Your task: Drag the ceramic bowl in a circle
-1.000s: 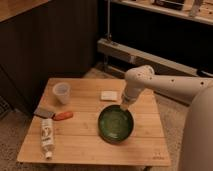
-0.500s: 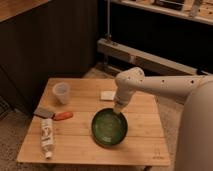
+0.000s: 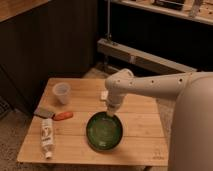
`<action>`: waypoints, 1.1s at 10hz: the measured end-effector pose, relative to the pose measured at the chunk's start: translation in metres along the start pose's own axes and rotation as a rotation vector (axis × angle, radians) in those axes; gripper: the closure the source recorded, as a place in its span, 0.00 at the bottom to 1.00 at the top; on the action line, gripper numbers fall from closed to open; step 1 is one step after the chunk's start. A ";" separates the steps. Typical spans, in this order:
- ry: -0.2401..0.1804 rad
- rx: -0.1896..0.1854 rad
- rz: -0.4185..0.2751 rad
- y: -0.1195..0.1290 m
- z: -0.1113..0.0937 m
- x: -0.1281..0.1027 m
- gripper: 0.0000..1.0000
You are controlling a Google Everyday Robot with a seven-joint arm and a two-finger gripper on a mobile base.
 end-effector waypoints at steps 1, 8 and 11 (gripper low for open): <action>0.005 0.000 -0.013 0.003 0.001 -0.001 1.00; 0.048 -0.001 -0.093 0.025 0.009 -0.012 1.00; 0.067 -0.003 -0.125 0.031 0.014 -0.025 1.00</action>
